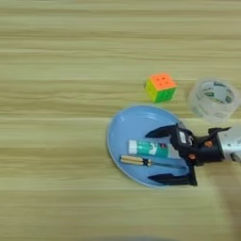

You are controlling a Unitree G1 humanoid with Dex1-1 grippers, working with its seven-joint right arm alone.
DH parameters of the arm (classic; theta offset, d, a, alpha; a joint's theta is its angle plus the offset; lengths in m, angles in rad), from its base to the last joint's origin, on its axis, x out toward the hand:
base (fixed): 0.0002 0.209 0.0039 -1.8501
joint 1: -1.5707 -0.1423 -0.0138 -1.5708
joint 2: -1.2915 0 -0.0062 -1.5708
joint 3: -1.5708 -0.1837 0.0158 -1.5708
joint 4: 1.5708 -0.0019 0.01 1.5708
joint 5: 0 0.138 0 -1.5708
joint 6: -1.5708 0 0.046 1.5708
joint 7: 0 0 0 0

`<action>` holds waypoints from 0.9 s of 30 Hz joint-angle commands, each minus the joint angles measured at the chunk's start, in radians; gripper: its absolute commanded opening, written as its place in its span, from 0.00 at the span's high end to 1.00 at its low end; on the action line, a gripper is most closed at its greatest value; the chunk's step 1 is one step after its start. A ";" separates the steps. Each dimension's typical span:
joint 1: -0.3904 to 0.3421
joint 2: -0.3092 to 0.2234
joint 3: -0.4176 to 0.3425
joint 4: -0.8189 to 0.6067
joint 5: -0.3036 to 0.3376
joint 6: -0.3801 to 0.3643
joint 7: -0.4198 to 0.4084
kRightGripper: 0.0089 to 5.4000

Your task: Move the objects on the table

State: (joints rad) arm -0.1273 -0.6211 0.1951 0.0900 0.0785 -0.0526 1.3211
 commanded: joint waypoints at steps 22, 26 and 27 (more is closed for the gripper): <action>0.047 -0.132 -0.050 -0.220 0.136 0.073 0.106 0.00; -0.007 -0.079 -0.104 -0.221 0.211 0.110 0.051 0.00; -0.021 -0.065 -0.116 -0.219 0.224 0.120 0.033 0.00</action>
State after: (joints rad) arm -0.0637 -0.6939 0.1433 -0.1048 0.2567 0.0571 1.4279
